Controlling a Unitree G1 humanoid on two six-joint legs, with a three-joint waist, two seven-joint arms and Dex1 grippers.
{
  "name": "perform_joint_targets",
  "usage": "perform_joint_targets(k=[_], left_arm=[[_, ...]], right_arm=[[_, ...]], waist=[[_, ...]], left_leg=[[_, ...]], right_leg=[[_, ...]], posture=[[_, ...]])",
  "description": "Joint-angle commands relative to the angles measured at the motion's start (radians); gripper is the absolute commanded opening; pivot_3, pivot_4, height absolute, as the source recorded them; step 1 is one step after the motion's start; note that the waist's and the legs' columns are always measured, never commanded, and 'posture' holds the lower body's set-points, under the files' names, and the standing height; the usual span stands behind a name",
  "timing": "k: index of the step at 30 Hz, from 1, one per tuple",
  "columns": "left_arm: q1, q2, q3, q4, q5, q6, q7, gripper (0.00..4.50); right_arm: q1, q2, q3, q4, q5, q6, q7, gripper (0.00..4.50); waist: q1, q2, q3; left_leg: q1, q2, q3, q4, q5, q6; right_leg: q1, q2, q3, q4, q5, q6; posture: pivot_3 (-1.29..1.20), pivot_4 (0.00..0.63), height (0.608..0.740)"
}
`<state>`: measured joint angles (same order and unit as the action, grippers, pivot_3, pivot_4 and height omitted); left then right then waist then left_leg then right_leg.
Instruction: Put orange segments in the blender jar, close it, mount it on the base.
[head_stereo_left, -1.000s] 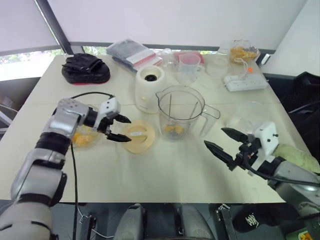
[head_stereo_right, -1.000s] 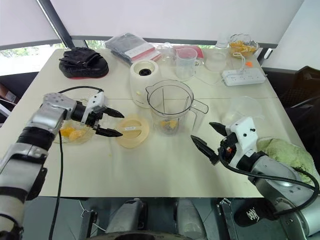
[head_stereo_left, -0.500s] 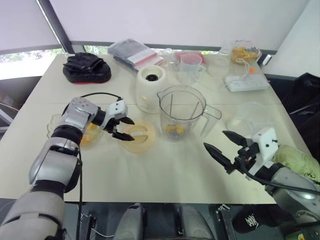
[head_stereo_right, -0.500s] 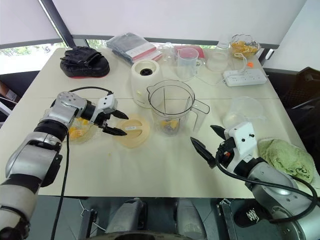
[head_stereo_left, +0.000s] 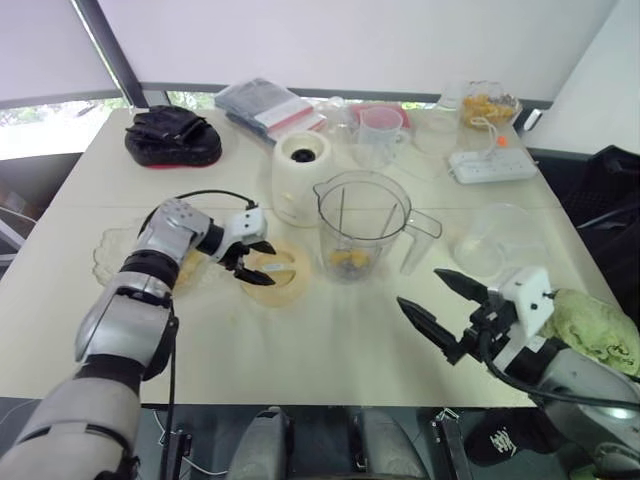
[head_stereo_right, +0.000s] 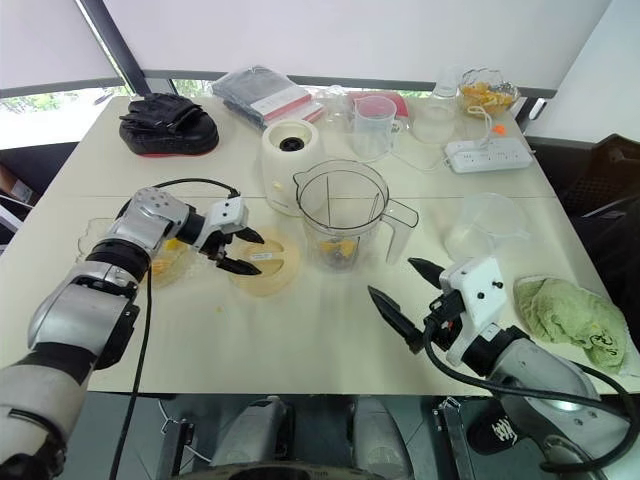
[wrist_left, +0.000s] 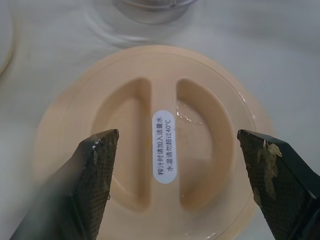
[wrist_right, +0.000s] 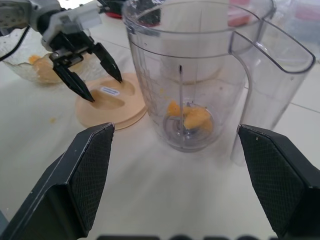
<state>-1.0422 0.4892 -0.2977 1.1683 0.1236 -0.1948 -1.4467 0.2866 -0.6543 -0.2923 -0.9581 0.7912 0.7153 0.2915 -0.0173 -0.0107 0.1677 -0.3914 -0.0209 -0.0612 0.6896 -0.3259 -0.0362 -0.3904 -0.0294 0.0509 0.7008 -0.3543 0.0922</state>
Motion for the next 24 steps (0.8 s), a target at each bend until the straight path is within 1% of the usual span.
perform_joint_targets(k=[1,9,13,16,18,21,22,24], left_arm=[[-0.032,0.002,0.006,0.011,0.022,-0.033,0.012,3.97],[-0.038,-0.027,0.008,0.072,0.071,-0.044,0.095,3.97],[-0.044,-0.041,0.011,0.090,0.080,-0.037,0.118,3.97],[-0.043,-0.048,0.007,0.097,0.087,-0.036,0.127,3.14],[-0.044,-0.053,0.005,0.102,0.097,-0.025,0.123,2.16],[-0.042,-0.052,-0.002,0.104,0.110,-0.028,0.115,0.48],[-0.040,-0.051,-0.004,0.103,0.113,-0.031,0.111,0.22],[-0.038,-0.050,-0.002,0.103,0.114,-0.026,0.111,0.26]], right_arm=[[-0.001,-0.012,-0.007,-0.040,0.006,-0.002,-0.003,4.13],[-0.011,-0.013,0.013,-0.052,-0.002,-0.001,-0.023,4.13],[-0.010,-0.016,0.003,-0.054,-0.005,-0.002,-0.032,4.13],[-0.002,-0.016,-0.001,-0.059,-0.005,-0.002,-0.039,4.13],[0.001,-0.020,-0.002,-0.062,-0.006,-0.001,-0.040,4.13],[0.004,-0.024,-0.002,-0.063,-0.004,-0.003,-0.042,4.13],[0.005,-0.024,-0.001,-0.064,-0.004,-0.003,-0.042,4.13],[0.007,-0.024,-0.001,-0.061,-0.005,-0.003,-0.044,4.13]], waist=[[0.000,0.000,0.000],[0.003,0.000,0.000],[0.002,-0.001,0.000],[0.002,-0.001,0.000],[0.002,-0.001,0.000],[0.002,-0.001,0.000],[0.002,-0.001,-0.001],[0.002,-0.001,-0.001]], left_leg=[[0.000,0.000,0.000,0.000,0.000,0.000],[-0.001,0.000,0.000,0.003,-0.001,0.002],[-0.001,0.000,0.000,0.004,-0.001,0.002],[-0.001,0.000,0.000,0.005,-0.001,0.002],[-0.001,0.000,0.000,0.006,-0.001,0.002],[-0.001,0.000,0.000,0.006,-0.002,0.003],[-0.001,0.000,0.000,0.006,-0.002,0.003],[-0.001,0.000,0.000,0.006,-0.002,0.003]], right_leg=[[0.000,0.000,0.000,0.000,0.000,0.000],[0.001,0.000,0.000,0.001,0.000,0.000],[0.001,0.000,-0.001,0.001,0.000,0.000],[0.001,0.000,-0.001,0.002,0.000,0.000],[0.001,0.000,-0.001,0.002,0.000,0.000],[0.001,0.000,-0.001,0.002,0.000,0.000],[0.001,0.000,-0.001,0.002,0.000,0.000],[0.001,0.000,-0.001,0.002,0.000,0.000]], posture=[[0.00,0.150,0.740],[0.00,0.150,0.740],[0.00,0.150,0.740],[0.00,0.150,0.740],[0.00,0.150,0.740],[0.00,0.150,0.740],[0.00,0.150,0.740],[0.00,0.150,0.740]])
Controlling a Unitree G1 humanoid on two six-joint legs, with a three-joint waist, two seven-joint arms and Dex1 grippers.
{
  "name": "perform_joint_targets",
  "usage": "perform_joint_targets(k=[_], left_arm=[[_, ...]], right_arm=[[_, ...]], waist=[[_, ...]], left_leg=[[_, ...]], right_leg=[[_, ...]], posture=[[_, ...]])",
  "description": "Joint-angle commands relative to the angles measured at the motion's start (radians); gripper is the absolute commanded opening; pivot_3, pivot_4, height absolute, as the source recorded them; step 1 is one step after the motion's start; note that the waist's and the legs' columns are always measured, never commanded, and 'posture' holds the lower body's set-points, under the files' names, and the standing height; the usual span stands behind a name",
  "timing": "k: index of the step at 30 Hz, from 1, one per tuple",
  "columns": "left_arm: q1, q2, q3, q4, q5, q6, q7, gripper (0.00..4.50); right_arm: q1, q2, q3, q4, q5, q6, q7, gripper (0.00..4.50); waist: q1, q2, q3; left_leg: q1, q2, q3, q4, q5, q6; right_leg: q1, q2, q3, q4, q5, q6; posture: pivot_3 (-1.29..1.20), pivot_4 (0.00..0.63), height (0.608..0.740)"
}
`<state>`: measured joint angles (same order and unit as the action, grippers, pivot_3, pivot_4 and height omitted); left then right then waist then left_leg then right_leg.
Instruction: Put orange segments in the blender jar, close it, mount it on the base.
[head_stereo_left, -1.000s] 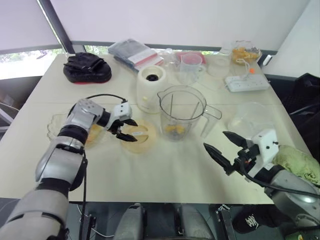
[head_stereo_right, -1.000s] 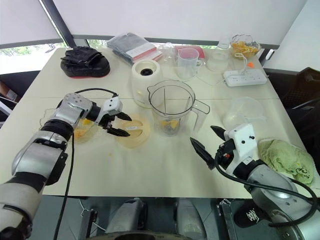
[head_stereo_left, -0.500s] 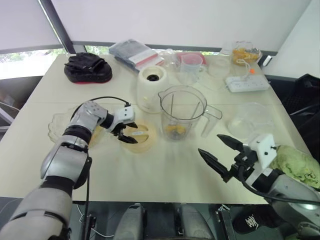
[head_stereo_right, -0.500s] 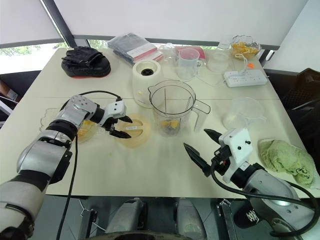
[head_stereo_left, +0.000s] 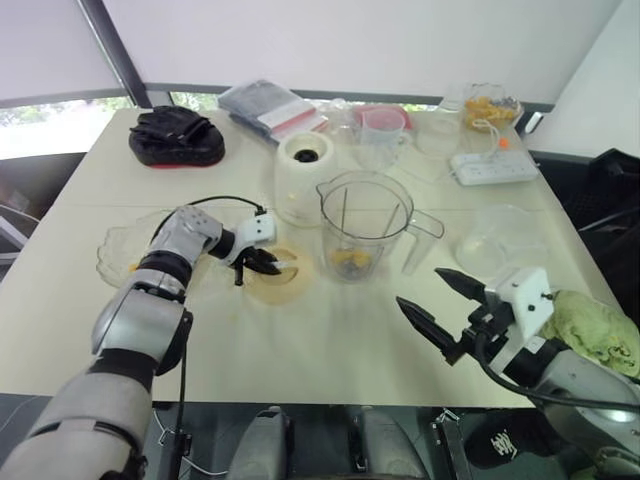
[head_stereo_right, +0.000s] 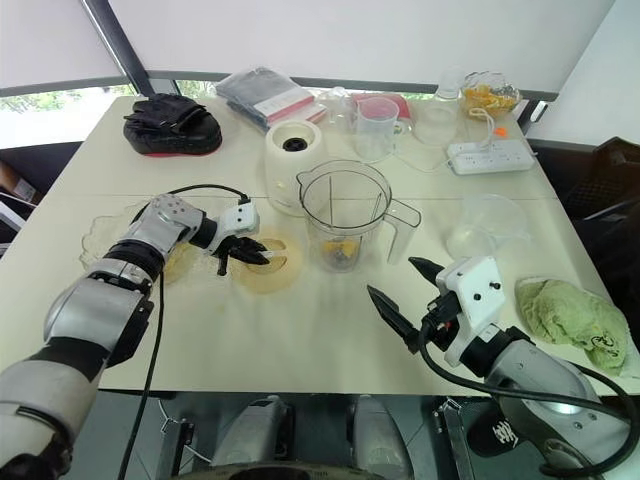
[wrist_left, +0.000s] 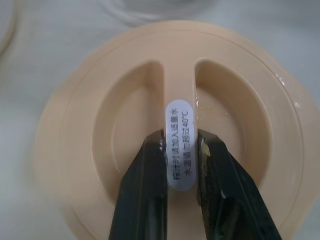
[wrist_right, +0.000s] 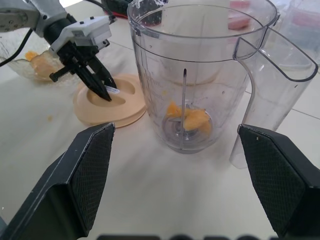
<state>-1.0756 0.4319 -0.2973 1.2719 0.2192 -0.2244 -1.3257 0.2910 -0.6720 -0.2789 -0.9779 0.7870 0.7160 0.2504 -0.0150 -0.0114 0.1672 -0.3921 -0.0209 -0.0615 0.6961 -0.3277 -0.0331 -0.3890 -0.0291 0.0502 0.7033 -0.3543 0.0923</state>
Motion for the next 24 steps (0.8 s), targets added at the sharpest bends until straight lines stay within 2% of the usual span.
perform_joint_targets(k=[1,5,12,16,24], left_arm=[[-0.003,0.008,0.001,-0.004,0.017,0.003,-0.010,0.26],[-0.001,0.017,0.012,-0.017,0.006,-0.006,-0.016,0.26],[-0.014,0.048,0.056,-0.077,-0.044,-0.041,-0.052,0.26],[-0.012,0.087,0.109,-0.169,-0.107,-0.030,-0.118,0.26],[0.032,0.090,0.146,-0.352,-0.178,0.062,-0.143,0.26]], right_arm=[[0.003,-0.005,-0.010,-0.038,-0.005,-0.004,-0.004,4.13],[-0.009,0.011,0.019,-0.011,-0.036,-0.010,-0.017,4.13],[-0.054,0.102,0.093,0.093,-0.145,-0.039,-0.065,4.13],[-0.091,0.179,0.140,0.152,-0.249,-0.063,-0.137,4.13],[-0.180,0.245,0.158,0.274,-0.369,-0.127,-0.147,4.13]], waist=[[0.000,0.000,0.000],[0.000,0.000,0.000],[-0.002,0.000,0.000],[-0.002,-0.001,0.000],[-0.003,-0.001,0.000]], left_leg=[[0.000,0.000,0.000,0.000,0.000,0.000],[0.000,0.000,0.000,0.000,0.000,0.000],[0.000,0.000,0.000,0.000,0.000,0.000],[-0.001,0.000,0.000,0.000,0.000,0.000],[-0.001,0.000,0.000,0.001,0.000,0.000]], right_leg=[[0.000,0.000,0.000,0.000,0.000,0.000],[0.000,0.000,0.000,0.000,0.000,0.000],[-0.001,0.000,0.000,0.000,0.000,0.000],[-0.001,0.000,0.000,0.000,0.000,0.000],[-0.001,0.000,0.000,0.001,0.000,0.000]], posture=[[0.00,0.150,0.740],[0.00,0.150,0.740],[0.00,0.150,0.740],[0.00,0.150,0.740],[0.00,0.150,0.740]])
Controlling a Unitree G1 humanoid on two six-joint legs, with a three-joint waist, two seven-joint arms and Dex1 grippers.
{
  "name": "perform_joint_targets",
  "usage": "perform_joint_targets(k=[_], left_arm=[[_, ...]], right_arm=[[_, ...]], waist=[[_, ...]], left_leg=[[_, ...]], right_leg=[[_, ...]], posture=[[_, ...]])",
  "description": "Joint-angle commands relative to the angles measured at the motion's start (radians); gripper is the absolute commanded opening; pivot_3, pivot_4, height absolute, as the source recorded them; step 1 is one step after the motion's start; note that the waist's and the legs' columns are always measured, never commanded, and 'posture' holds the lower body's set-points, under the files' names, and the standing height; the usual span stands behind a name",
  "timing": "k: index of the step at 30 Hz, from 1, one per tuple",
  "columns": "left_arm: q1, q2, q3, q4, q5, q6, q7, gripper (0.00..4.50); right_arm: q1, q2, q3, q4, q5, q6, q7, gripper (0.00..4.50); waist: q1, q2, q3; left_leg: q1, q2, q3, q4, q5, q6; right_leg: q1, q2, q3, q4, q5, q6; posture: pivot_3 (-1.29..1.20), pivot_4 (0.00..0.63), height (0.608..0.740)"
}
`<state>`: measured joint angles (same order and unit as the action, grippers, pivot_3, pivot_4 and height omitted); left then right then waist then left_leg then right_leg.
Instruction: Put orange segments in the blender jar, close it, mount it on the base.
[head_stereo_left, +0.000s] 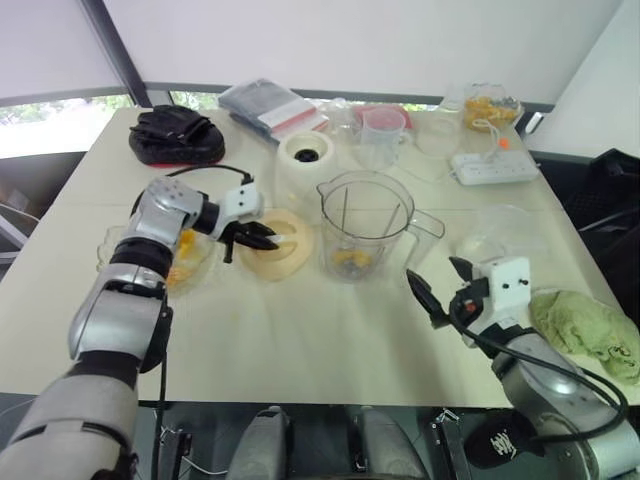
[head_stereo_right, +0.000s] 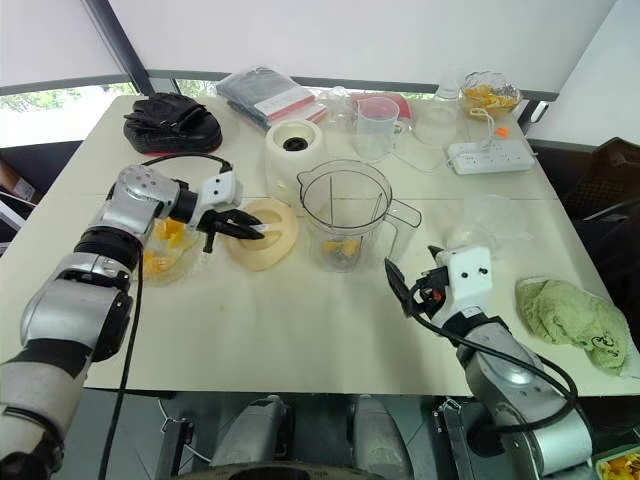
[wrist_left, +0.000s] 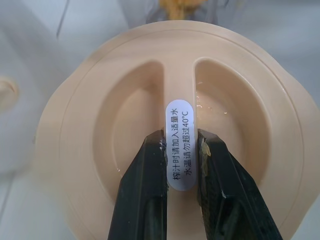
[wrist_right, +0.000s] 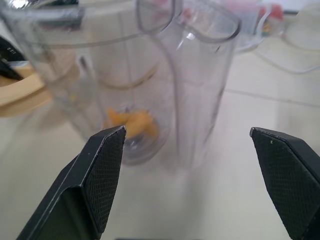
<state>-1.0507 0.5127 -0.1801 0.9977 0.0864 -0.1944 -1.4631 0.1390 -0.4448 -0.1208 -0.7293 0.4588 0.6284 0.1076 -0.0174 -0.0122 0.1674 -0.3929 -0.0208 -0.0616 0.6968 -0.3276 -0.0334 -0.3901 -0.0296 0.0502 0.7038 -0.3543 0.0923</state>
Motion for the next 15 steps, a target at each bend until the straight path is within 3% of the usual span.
perform_joint_targets(k=[1,15], left_arm=[[0.015,0.010,0.029,-0.102,-0.051,0.043,-0.004,0.26],[0.032,0.066,0.035,-0.204,-0.084,0.085,0.021,0.26]], right_arm=[[-0.041,0.025,0.002,0.043,-0.053,-0.049,-0.003,4.13],[-0.191,0.098,0.034,0.214,-0.159,-0.106,0.024,4.13]], waist=[[-0.001,0.000,0.000],[-0.002,0.000,0.000]], left_leg=[[0.000,0.000,0.000,0.000,0.000,0.000],[0.000,0.000,0.000,0.000,0.001,-0.001]], right_leg=[[0.000,0.000,0.000,0.000,0.000,0.000],[-0.001,0.000,0.000,0.001,0.000,0.000]], posture=[[0.00,0.150,0.740],[0.00,0.150,0.740]])
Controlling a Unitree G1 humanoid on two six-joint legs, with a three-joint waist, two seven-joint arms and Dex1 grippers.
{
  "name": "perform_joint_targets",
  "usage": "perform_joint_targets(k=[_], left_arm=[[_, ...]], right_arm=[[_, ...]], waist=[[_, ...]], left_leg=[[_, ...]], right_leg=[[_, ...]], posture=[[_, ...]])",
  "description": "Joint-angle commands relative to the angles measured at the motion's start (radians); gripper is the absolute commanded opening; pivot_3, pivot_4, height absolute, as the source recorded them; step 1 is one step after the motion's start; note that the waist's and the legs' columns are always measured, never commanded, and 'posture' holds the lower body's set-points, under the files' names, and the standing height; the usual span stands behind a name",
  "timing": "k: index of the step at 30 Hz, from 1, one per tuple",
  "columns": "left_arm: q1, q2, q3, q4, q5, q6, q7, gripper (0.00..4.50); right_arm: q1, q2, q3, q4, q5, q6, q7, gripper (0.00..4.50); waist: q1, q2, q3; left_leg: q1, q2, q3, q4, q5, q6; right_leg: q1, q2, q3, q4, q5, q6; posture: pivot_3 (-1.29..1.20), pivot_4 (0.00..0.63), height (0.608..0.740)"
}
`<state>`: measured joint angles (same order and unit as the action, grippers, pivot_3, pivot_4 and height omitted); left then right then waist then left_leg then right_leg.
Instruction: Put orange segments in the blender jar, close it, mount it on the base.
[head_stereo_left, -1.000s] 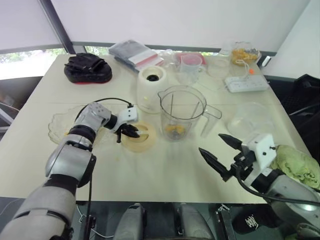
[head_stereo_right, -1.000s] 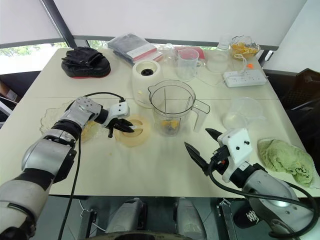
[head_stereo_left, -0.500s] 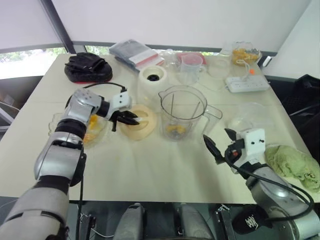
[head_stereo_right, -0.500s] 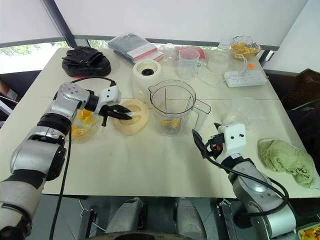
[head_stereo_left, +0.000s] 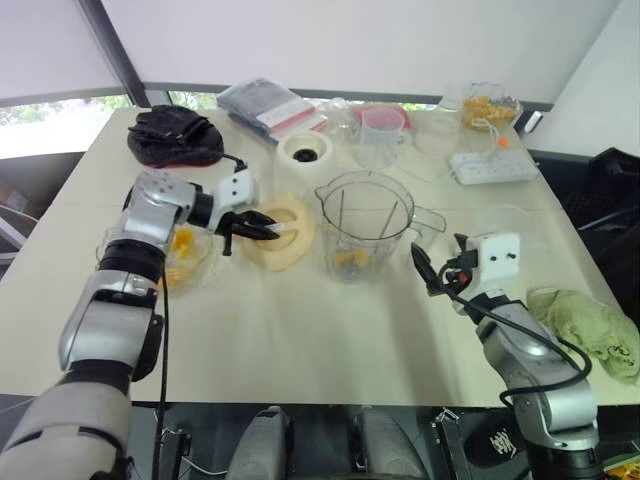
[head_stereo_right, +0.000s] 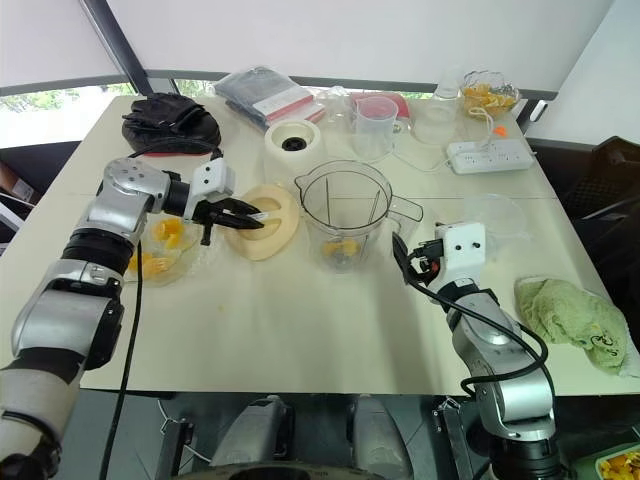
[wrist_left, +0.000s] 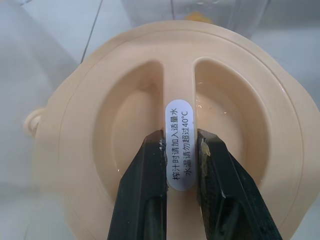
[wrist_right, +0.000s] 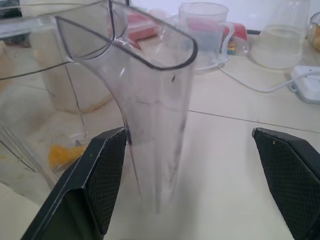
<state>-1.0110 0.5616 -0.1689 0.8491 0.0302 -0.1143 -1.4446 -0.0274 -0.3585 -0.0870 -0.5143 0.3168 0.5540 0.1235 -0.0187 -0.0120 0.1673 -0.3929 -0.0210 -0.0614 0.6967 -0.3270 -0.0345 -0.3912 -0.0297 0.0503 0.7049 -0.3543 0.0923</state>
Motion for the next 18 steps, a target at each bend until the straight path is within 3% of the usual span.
perform_joint_targets(k=[1,18], left_arm=[[-0.005,0.021,0.024,-0.062,-0.030,0.008,0.003,0.26],[0.065,0.123,0.061,-0.249,-0.091,0.121,0.037,0.26]], right_arm=[[-0.029,0.015,0.002,0.005,-0.021,-0.034,0.011,4.13],[-0.125,0.108,0.030,0.131,-0.095,-0.086,0.009,4.13]], waist=[[-0.001,0.000,0.000],[-0.015,0.000,0.000]], left_leg=[[0.000,0.000,0.000,0.000,0.000,0.000],[0.000,0.000,0.000,0.000,0.003,-0.005]], right_leg=[[0.000,0.000,0.000,0.000,0.000,0.000],[-0.001,0.000,0.000,0.001,0.000,0.000]], posture=[[0.00,0.150,0.740],[0.00,0.150,0.740]])
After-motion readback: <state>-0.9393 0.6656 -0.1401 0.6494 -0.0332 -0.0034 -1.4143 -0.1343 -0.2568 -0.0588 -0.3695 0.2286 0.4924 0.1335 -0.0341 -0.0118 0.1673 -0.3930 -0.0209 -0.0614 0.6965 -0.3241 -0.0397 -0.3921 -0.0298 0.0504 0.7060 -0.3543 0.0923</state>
